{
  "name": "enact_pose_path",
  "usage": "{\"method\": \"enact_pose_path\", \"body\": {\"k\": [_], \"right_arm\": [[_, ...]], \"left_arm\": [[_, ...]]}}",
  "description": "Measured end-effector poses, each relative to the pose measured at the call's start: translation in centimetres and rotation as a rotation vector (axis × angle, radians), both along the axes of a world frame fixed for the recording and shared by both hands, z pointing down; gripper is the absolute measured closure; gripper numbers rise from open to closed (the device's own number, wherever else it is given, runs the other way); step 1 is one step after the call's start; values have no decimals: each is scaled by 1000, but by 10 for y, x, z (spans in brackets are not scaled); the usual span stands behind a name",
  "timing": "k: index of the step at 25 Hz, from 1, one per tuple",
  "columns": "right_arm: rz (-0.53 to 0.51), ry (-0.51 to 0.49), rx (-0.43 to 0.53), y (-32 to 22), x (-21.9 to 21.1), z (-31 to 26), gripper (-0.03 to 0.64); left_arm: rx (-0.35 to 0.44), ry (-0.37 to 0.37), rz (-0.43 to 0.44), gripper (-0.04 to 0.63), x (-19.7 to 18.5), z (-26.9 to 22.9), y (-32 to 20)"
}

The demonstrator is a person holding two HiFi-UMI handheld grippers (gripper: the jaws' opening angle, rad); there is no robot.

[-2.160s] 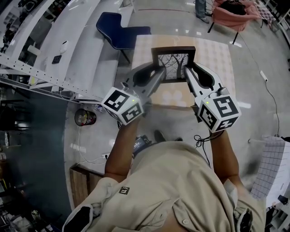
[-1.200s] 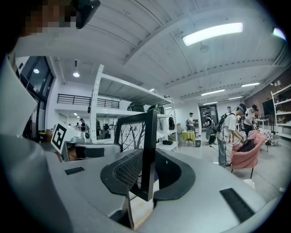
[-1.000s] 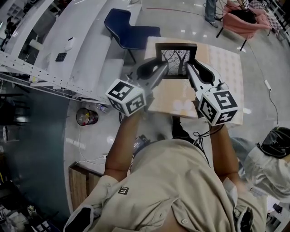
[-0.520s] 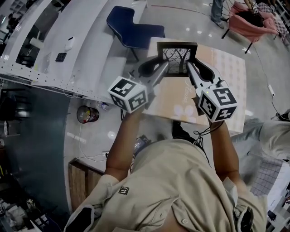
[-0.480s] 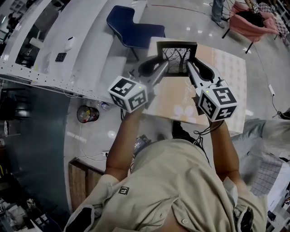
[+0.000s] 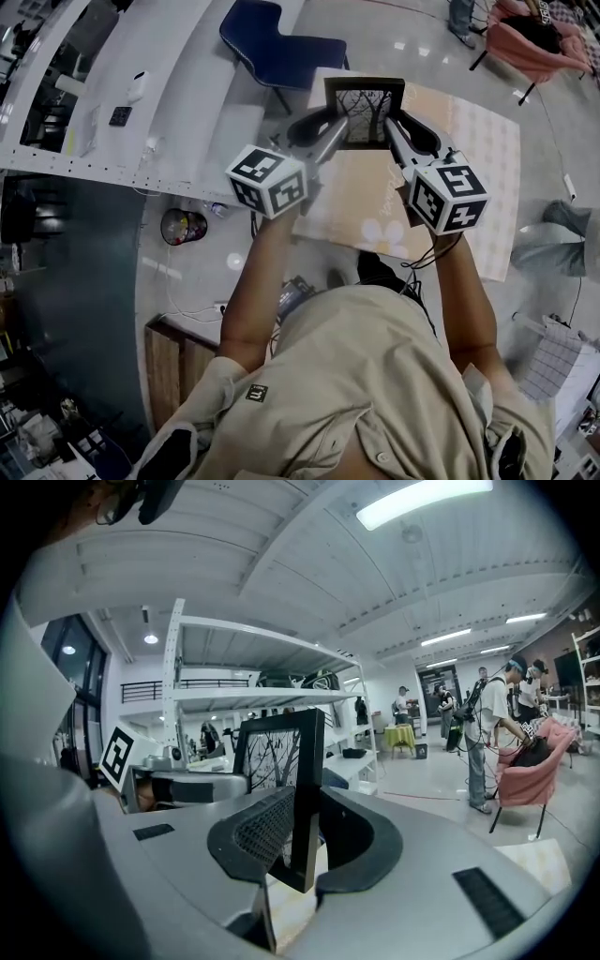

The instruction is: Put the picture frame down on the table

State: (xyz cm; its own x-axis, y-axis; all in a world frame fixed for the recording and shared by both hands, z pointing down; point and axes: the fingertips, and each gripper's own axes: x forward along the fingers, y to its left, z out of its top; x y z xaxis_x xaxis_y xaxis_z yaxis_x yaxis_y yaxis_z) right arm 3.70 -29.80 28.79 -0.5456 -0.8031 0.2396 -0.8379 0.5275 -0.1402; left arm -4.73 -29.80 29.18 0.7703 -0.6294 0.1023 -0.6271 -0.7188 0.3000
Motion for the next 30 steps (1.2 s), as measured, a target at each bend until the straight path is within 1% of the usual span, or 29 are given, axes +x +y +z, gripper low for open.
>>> {"method": "enact_pose_path", "body": {"k": [8, 22, 30], "right_arm": [[-9, 0, -84, -40, 2, 43, 529], [-13, -8, -195, -99, 14, 115, 531], [-19, -3, -256, -126, 19, 159, 531]], "left_arm": [[-81, -30, -20, 491, 2, 40, -37], [-210, -67, -55, 489, 14, 111, -95], [-273, -113, -84, 486, 18, 156, -120]]}}
